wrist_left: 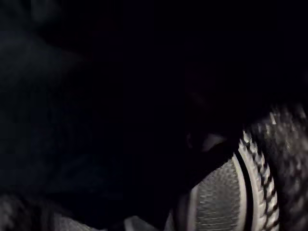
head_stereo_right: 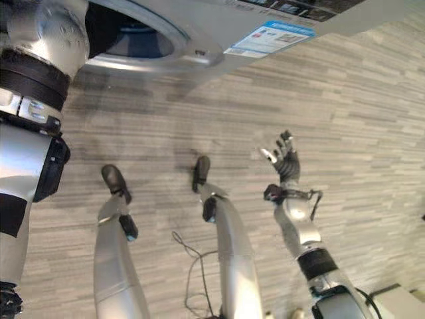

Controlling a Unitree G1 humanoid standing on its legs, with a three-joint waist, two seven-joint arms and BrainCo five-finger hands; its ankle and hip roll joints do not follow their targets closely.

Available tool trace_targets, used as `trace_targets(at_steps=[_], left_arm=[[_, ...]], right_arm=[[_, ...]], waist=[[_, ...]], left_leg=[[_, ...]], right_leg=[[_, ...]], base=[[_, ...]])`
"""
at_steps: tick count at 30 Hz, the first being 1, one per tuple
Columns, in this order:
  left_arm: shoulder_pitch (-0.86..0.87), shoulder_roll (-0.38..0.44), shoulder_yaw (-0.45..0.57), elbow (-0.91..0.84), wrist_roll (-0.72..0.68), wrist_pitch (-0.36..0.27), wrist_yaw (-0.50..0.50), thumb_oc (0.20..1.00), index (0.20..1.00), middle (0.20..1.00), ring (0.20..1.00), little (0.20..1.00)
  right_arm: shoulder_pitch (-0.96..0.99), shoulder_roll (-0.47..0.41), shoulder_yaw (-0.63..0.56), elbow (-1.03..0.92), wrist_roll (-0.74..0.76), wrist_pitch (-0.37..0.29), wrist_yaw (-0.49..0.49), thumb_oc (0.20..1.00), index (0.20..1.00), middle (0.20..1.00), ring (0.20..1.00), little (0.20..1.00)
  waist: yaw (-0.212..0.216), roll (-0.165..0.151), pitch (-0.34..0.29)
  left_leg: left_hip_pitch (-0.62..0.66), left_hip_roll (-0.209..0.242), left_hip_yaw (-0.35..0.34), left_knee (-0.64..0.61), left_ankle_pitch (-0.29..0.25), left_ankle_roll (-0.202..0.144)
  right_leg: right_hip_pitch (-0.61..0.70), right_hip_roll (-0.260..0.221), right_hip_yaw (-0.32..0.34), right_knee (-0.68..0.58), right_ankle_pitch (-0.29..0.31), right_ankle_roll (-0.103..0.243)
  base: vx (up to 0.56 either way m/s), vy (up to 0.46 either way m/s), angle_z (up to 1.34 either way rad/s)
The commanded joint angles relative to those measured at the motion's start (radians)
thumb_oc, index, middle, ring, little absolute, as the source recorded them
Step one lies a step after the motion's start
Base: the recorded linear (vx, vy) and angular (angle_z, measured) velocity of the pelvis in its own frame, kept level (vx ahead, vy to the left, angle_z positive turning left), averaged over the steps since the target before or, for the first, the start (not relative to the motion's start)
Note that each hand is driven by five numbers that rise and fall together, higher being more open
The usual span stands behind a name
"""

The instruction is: Grab the laundry basket,head to the washer,open it,put in the laundry and shut it.

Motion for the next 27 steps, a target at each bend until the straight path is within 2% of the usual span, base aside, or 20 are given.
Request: trace_targets(at_steps=[1,2,4,5,6,7,10,11,12,13,14,15,16,17,18,21,23,25,26,27], left_arm=[[-0.113,-0.028,0.029,-0.065,0.003,-0.053,-0.105,1.0,1.0,1.0,1.0,1.0],[-0.111,-0.028,0.031,-0.065,0.003,-0.049,-0.108,1.0,1.0,1.0,1.0,1.0],[-0.097,-0.001,-0.069,0.051,0.165,0.081,-0.188,1.0,1.0,1.0,1.0,1.0],[-0.11,0.039,-0.203,0.13,0.408,0.172,-0.231,1.0,1.0,1.0,1.0,1.0],[-0.111,0.046,-0.238,0.158,0.501,0.203,-0.235,1.0,1.0,1.0,1.0,1.0],[-0.119,0.038,-0.328,0.243,0.731,0.288,-0.292,1.0,1.0,1.0,1.0,1.0],[-0.138,0.01,-0.387,0.292,0.918,0.341,-0.275,1.0,1.0,1.0,1.0,1.0],[-0.139,0.008,-0.388,0.292,0.92,0.342,-0.275,1.0,1.0,1.0,1.0,1.0],[-0.144,-0.013,-0.426,0.313,1.051,0.364,-0.255,1.0,1.0,1.0,1.0,1.0],[-0.143,-0.014,-0.426,0.313,1.054,0.365,-0.254,1.0,1.0,1.0,1.0,1.0],[-0.123,-0.028,-0.472,0.315,1.219,0.405,-0.251,1.0,1.0,1.0,1.0,1.0],[-0.122,-0.028,-0.471,0.314,1.222,0.406,-0.251,1.0,1.0,1.0,1.0,1.0],[-0.087,-0.043,-0.506,0.3,1.346,0.437,-0.27,1.0,1.0,1.0,1.0,1.0],[-0.087,-0.043,-0.505,0.299,1.348,0.438,-0.271,1.0,1.0,1.0,1.0,1.0],[-0.041,-0.057,-0.526,0.267,1.445,0.453,-0.3,1.0,1.0,1.0,1.0,1.0],[0.021,-0.067,-0.514,0.229,1.48,0.462,-0.345,1.0,1.0,1.0,1.0,1.0],[0.149,-0.051,-0.393,0.077,1.385,0.469,-0.377,1.0,1.0,1.0,1.0,1.0],[0.195,-0.046,-0.338,0.018,1.337,0.463,-0.359,1.0,1.0,1.0,1.0,1.0],[0.274,-0.064,-0.243,-0.035,1.266,0.447,-0.31,1.0,1.0,1.0,1.0,1.0],[0.276,-0.063,-0.242,-0.036,1.267,0.448,-0.31,1.0,1.0,1.0,1.0,1.0]], right_arm=[[0.12,-0.033,-0.029,-0.031,-0.034,0.011,-0.015,1.0,1.0,1.0,1.0,1.0],[0.123,-0.033,-0.029,-0.031,-0.033,0.011,-0.014,1.0,1.0,1.0,1.0,1.0],[0.125,-0.052,-0.038,-0.005,-0.03,0.022,0.007,1.0,1.0,1.0,1.0,1.0],[0.13,-0.065,-0.044,0.015,-0.043,0.039,0.037,1.0,1.0,1.0,1.0,1.0],[0.133,-0.065,-0.049,0.023,-0.044,0.043,0.048,1.0,1.0,1.0,1.0,1.0],[0.132,-0.069,-0.055,0.037,-0.039,0.047,0.072,1.0,1.0,1.0,1.0,1.0],[0.15,-0.077,-0.051,0.023,-0.038,0.049,0.102,1.0,1.0,1.0,1.0,1.0],[0.15,-0.076,-0.052,0.023,-0.038,0.049,0.102,1.0,1.0,1.0,1.0,1.0],[0.154,-0.078,-0.043,0.021,-0.034,0.041,0.121,1.0,1.0,1.0,1.0,1.0],[0.155,-0.078,-0.043,0.021,-0.034,0.041,0.121,1.0,1.0,1.0,1.0,1.0],[0.158,-0.083,-0.033,0.025,-0.034,0.036,0.132,1.0,1.0,1.0,1.0,1.0],[0.158,-0.082,-0.033,0.025,-0.034,0.036,0.132,1.0,1.0,1.0,1.0,1.0],[0.164,-0.086,-0.027,0.028,-0.038,0.039,0.143,1.0,1.0,1.0,1.0,1.0],[0.164,-0.086,-0.027,0.028,-0.038,0.039,0.143,1.0,1.0,1.0,1.0,1.0],[0.16,-0.087,-0.024,0.048,-0.04,0.047,0.148,1.0,1.0,1.0,1.0,1.0],[0.152,-0.089,-0.028,0.063,-0.042,0.056,0.142,1.0,1.0,1.0,1.0,1.0],[0.166,-0.092,-0.057,0.069,-0.06,0.097,0.134,1.0,1.0,1.0,1.0,1.0],[0.173,-0.091,-0.063,0.073,-0.059,0.101,0.138,1.0,1.0,1.0,1.0,1.0],[0.172,-0.078,-0.062,0.086,-0.059,0.103,0.145,1.0,1.0,1.0,1.0,1.0],[0.173,-0.079,-0.061,0.086,-0.058,0.103,0.145,1.0,1.0,1.0,1.0,1.0]], waist=[[-0.035,0.068,-0.094],[-0.035,0.068,-0.096],[-0.028,0.082,-0.098],[-0.019,0.088,-0.097],[-0.015,0.089,-0.096],[-0.017,0.084,-0.097],[-0.023,0.067,-0.101],[-0.022,0.067,-0.101],[-0.027,0.057,-0.105],[-0.027,0.056,-0.105],[-0.03,0.049,-0.105],[-0.03,0.048,-0.105],[-0.028,0.044,-0.106],[-0.027,0.043,-0.106],[-0.019,0.043,-0.104],[-0.013,0.041,-0.101],[0.008,0.044,-0.097],[0.015,0.048,-0.096],[0.025,0.052,-0.094],[0.024,0.052,-0.094]], left_leg=[[0.056,0.024,-0.015,0.04,-0.126,0.032],[0.057,0.024,-0.016,0.038,-0.125,0.032],[0.061,0.019,-0.013,0.022,-0.117,0.034],[0.063,0.016,-0.013,0.01,-0.108,0.035],[0.064,0.014,-0.014,0.007,-0.106,0.036],[0.062,0.019,-0.016,0.003,-0.102,0.033],[0.054,0.024,-0.024,0.007,-0.099,0.031],[0.053,0.024,-0.025,0.007,-0.099,0.031],[0.049,0.03,-0.029,0.008,-0.099,0.029],[0.048,0.03,-0.029,0.009,-0.099,0.029],[0.047,0.033,-0.035,0.008,-0.099,0.028],[0.047,0.033,-0.035,0.008,-0.099,0.027],[0.054,0.036,-0.037,0.001,-0.101,0.028],[0.054,0.036,-0.037,0.001,-0.1,0.028],[0.063,0.035,-0.043,-0.012,-0.101,0.028],[0.077,0.035,-0.043,-0.029,-0.098,0.027],[0.106,0.027,-0.039,-0.059,-0.093,0.027],[0.121,0.024,-0.037,-0.073,-0.088,0.026],[0.148,0.017,-0.03,-0.098,-0.075,0.021],[0.151,0.017,-0.03,-0.1,-0.074,0.021]], right_leg=[[0.129,0.019,0.028,-0.017,-0.102,0.083],[0.129,0.019,0.027,-0.018,-0.102,0.083],[0.129,0.02,0.033,-0.022,-0.103,0.081],[0.126,0.016,0.035,-0.018,-0.103,0.08],[0.125,0.015,0.034,-0.017,-0.103,0.08],[0.123,0.018,0.029,-0.018,-0.1,0.082],[0.121,0.024,0.022,-0.022,-0.093,0.083],[0.121,0.025,0.022,-0.022,-0.093,0.082],[0.123,0.03,0.018,-0.031,-0.089,0.081],[0.123,0.03,0.018,-0.031,-0.089,0.081],[0.127,0.036,0.012,-0.043,-0.084,0.08],[0.128,0.036,0.012,-0.043,-0.084,0.08],[0.134,0.038,0.011,-0.05,-0.085,0.081],[0.135,0.038,0.011,-0.051,-0.085,0.081],[0.144,0.041,0.009,-0.062,-0.084,0.082],[0.159,0.044,0.008,-0.081,-0.082,0.083],[0.183,0.05,0.009,-0.11,-0.08,0.083],[0.197,0.051,0.007,-0.124,-0.078,0.083],[0.22,0.053,0.004,-0.147,-0.072,0.082],[0.222,0.053,0.004,-0.148,-0.072,0.082]], base=[[0.03,-0.008,0.03],[0.01,0.024,0.03],[0.0,0.05,0.05],[0.01,0.048,0.05],[0.0,0.029,0.04],[0.0,0.003,0.04],[-0.01,-0.039,0.06],[-0.01,-0.058,0.09],[-0.01,-0.033,0.07],[-0.01,-0.054,0.03],[0.0,0.0,0.0],[0.0,0.0,0.0],[0.0,0.0,0.0],[0.0,-0.003,-0.05],[-0.01,-0.001,-0.04],[0.0,-0.002,-0.01],[0.0,0.0,0.0],[0.0,0.0,0.0],[-0.01,0.004,0.04],[-0.01,0.027,0.09]])
